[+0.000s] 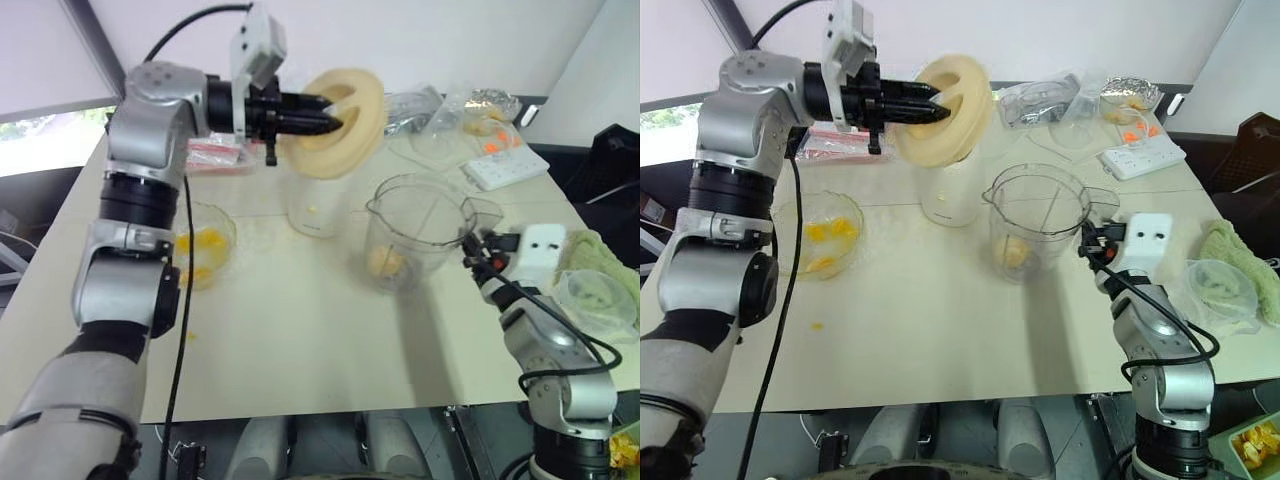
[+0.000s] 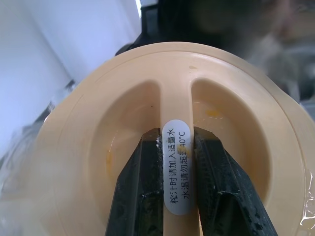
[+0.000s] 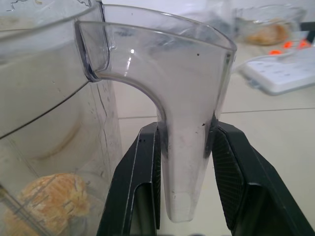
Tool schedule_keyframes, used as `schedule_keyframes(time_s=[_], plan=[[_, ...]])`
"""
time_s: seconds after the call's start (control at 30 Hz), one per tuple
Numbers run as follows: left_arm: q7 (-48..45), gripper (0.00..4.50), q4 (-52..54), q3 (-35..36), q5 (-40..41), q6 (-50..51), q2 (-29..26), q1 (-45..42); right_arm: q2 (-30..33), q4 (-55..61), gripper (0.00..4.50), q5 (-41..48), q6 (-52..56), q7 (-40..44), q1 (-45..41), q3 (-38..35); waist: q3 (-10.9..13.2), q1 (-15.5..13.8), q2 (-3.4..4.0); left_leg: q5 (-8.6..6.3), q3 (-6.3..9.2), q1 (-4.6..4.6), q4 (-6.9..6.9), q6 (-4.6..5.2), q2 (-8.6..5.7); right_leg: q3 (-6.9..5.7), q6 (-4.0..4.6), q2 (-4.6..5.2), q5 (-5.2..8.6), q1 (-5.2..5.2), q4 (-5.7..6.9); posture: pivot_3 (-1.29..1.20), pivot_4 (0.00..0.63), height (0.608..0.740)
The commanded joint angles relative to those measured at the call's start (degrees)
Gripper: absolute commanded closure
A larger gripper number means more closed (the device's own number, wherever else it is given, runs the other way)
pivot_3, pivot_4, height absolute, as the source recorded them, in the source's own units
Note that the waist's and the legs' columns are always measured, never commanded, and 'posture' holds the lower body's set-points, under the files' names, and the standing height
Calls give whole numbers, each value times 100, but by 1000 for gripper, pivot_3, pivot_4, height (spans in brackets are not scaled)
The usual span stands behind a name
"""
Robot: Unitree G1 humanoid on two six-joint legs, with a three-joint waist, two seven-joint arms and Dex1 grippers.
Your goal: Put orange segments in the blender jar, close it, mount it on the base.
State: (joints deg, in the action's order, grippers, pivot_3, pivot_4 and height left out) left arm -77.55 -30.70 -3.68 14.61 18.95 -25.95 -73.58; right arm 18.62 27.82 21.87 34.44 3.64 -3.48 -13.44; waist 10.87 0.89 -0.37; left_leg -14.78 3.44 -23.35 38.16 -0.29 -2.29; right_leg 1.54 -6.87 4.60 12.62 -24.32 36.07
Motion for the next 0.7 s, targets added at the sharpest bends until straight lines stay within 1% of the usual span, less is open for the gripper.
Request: schedule_keyframes(time_s=[0.03, 0.1, 0.23, 0.43, 0.53, 0.7], plan=[[-105, 4235, 372, 83, 380, 141, 236, -331, -159, 459, 3536, -206, -242, -16, -134, 389, 1, -1, -1, 0, 0, 0, 0, 0, 0, 0, 0, -1, 0, 0, 1, 0, 150, 740], [-187, 4235, 470, 37, 457, 233, 329, -333, -262, 471, 3536, -327, -283, -18, -190, 634, 2, 4, -3, 1, 0, -1, 0, -1, 0, -2, 0, -2, 0, 0, 1, 0, 150, 740], [-242, 4235, 566, -105, 398, 310, 395, -174, -442, 434, 3536, -511, -375, -37, -336, 896, 3, 43, 1, 1, 0, 2, -1, -1, 1, 3, 0, -3, 0, -5, 2, 0, 150, 740], [-324, 4235, 757, -543, 174, 395, 311, 163, -593, 334, 3536, -812, -542, 10, -347, 1233, 3, 23, 1, 5, 2, 1, 0, -8, 1, 3, 1, -6, 0, -7, 5, 0, 150, 740], [-259, 4235, 845, -768, 15, 532, 238, 285, -602, 286, 3536, -927, -630, 65, -316, 1271, 4, 21, 0, 5, 2, 0, 0, -9, 1, 3, 1, -5, 0, -7, 4, 0, 150, 740], [51, 4235, 881, -1099, -303, 827, 275, 483, -660, 197, 3536, -1034, -732, 143, -367, 1282, 4, 11, -1, 5, 2, -3, 0, -9, 0, 3, 1, -5, 0, -10, 4, 0, 150, 740]])
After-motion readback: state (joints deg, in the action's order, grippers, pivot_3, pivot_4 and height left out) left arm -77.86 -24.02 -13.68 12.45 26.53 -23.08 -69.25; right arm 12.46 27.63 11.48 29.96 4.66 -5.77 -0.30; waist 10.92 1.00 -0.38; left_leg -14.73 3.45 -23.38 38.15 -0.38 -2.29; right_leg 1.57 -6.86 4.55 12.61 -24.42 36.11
